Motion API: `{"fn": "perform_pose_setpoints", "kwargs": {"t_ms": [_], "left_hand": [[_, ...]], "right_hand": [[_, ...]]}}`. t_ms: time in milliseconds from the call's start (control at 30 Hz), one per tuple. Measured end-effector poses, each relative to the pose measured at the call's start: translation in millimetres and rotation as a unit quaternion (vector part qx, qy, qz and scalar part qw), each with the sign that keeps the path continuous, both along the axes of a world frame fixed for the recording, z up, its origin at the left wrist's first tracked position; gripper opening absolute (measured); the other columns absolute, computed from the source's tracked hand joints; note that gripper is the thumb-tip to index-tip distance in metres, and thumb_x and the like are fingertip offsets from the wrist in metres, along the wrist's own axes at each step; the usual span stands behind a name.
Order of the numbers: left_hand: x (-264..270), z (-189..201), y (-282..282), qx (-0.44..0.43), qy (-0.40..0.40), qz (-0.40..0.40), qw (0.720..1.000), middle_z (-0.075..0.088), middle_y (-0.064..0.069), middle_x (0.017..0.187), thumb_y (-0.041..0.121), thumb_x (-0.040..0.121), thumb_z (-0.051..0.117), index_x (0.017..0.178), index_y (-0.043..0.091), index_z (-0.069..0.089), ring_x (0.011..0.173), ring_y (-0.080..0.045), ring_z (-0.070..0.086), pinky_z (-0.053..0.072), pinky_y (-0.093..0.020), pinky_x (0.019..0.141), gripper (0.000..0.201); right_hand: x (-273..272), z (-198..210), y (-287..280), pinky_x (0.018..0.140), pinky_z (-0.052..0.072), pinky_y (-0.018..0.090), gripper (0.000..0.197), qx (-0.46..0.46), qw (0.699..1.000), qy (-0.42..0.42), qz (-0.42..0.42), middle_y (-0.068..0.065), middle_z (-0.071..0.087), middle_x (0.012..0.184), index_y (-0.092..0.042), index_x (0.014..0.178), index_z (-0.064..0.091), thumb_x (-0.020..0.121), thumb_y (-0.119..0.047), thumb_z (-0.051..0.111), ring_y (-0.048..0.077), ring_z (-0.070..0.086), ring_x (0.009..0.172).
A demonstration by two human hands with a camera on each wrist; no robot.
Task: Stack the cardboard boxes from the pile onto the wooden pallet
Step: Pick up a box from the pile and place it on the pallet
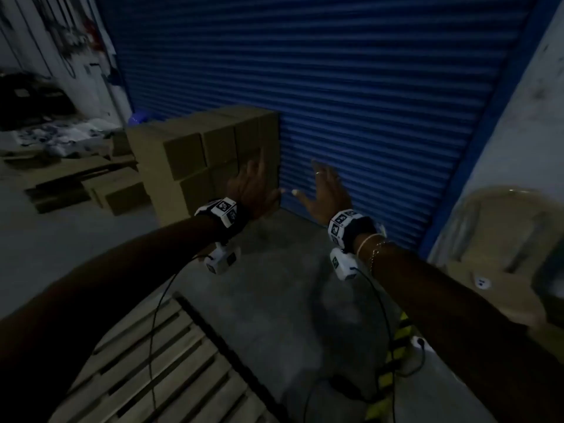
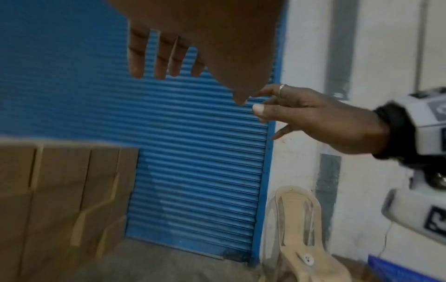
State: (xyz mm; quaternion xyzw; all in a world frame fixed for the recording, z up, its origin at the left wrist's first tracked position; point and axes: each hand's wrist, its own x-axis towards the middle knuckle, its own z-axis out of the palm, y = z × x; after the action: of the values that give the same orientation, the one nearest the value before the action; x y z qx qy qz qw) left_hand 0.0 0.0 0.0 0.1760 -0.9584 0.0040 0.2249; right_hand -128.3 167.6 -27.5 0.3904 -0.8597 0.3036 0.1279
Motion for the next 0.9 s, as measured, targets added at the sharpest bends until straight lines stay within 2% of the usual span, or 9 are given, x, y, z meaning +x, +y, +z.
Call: {"fn": "perform_pose_setpoints", "kwargs": {"t_ms": [100, 200, 367, 500, 600, 700, 800, 900], "left_hand": [[-16.2, -12.0, -7.4, 0.026, 0.005, 0.009, 1.000, 0.045, -0.016, 0.141, 0.069, 0.094, 0.043, 0.155, 0.012, 0.023, 0.118, -0.039, 0.052, 0.049, -0.045, 0.080, 0.086], [-35.5, -23.5, -16.7, 0.038, -0.001, 0.030, 0.999, 0.043, -0.016, 0.143, 0.070, 0.094, 0.041, 0.149, 0.013, 0.033, 0.120, -0.040, 0.052, 0.048, -0.045, 0.083, 0.080], [-73.0, -50.0, -44.0, 0.059, 0.003, 0.039, 0.998, 0.042, -0.016, 0.145, 0.074, 0.092, 0.041, 0.150, 0.016, 0.031, 0.117, -0.041, 0.055, 0.053, -0.048, 0.082, 0.082], [-108.9, -79.6, -72.8, 0.106, 0.004, 0.045, 0.993, 0.042, -0.015, 0.145, 0.072, 0.092, 0.043, 0.146, 0.013, 0.036, 0.113, -0.039, 0.058, 0.052, -0.043, 0.079, 0.080], [-144.5, -97.3, -103.7, 0.133, 0.021, 0.056, 0.989, 0.037, -0.016, 0.152, 0.066, 0.095, 0.044, 0.147, 0.012, 0.037, 0.121, -0.038, 0.054, 0.051, -0.044, 0.084, 0.075], [-189.0, -119.7, -147.5, 0.156, 0.044, 0.051, 0.985, 0.042, -0.017, 0.149, 0.058, 0.098, 0.049, 0.144, 0.008, 0.043, 0.128, -0.037, 0.050, 0.050, -0.043, 0.087, 0.068], [-231.7, -147.1, -199.6, 0.217, 0.037, 0.065, 0.973, 0.045, -0.017, 0.142, 0.066, 0.095, 0.044, 0.148, 0.013, 0.034, 0.117, -0.037, 0.056, 0.053, -0.043, 0.087, 0.076], [-260.8, -169.2, -245.0, 0.255, 0.015, 0.074, 0.964, 0.040, -0.015, 0.148, 0.071, 0.095, 0.040, 0.152, 0.016, 0.025, 0.125, -0.035, 0.052, 0.049, -0.044, 0.099, 0.081]], "right_hand": [[-17.9, -9.8, -4.6, 0.109, 0.040, 0.058, 0.092, -0.005, 1.000, -0.021, -0.002, 0.012, 0.025, 0.163, -0.027, 0.158, 0.017, 0.087, -0.073, 0.052, 0.036, 0.031, 0.145], [-33.5, -19.0, -13.1, 0.111, 0.037, 0.057, 0.089, 0.008, 0.999, -0.039, 0.008, 0.011, 0.023, 0.163, -0.025, 0.158, 0.021, 0.088, -0.070, 0.053, 0.034, 0.030, 0.146], [-74.8, -39.1, -37.8, 0.116, 0.033, 0.055, 0.087, 0.006, 0.998, -0.062, 0.024, 0.009, 0.023, 0.164, -0.025, 0.158, 0.022, 0.090, -0.065, 0.058, 0.032, 0.023, 0.150], [-118.1, -67.1, -67.3, 0.114, 0.035, 0.053, 0.084, 0.010, 0.997, -0.071, 0.031, 0.008, 0.026, 0.162, -0.025, 0.157, 0.024, 0.090, -0.063, 0.058, 0.031, 0.027, 0.147], [-162.0, -90.4, -102.2, 0.118, 0.031, 0.052, 0.083, 0.017, 0.996, -0.079, 0.033, 0.008, 0.028, 0.162, -0.023, 0.157, 0.027, 0.091, -0.058, 0.062, 0.030, 0.027, 0.148], [-210.6, -106.7, -148.9, 0.121, 0.026, 0.052, 0.082, 0.026, 0.993, -0.109, 0.044, 0.007, 0.026, 0.163, -0.023, 0.158, 0.025, 0.092, -0.056, 0.062, 0.030, 0.023, 0.150], [-254.3, -123.8, -203.9, 0.119, 0.025, 0.047, 0.082, 0.046, 0.985, -0.162, 0.034, 0.008, 0.024, 0.164, -0.023, 0.158, 0.024, 0.093, -0.053, 0.064, 0.029, 0.020, 0.150], [-282.8, -140.8, -260.1, 0.117, 0.032, 0.047, 0.084, 0.047, 0.976, -0.206, 0.056, 0.010, 0.031, 0.159, -0.022, 0.156, 0.030, 0.089, -0.059, 0.064, 0.030, 0.030, 0.146]]}}
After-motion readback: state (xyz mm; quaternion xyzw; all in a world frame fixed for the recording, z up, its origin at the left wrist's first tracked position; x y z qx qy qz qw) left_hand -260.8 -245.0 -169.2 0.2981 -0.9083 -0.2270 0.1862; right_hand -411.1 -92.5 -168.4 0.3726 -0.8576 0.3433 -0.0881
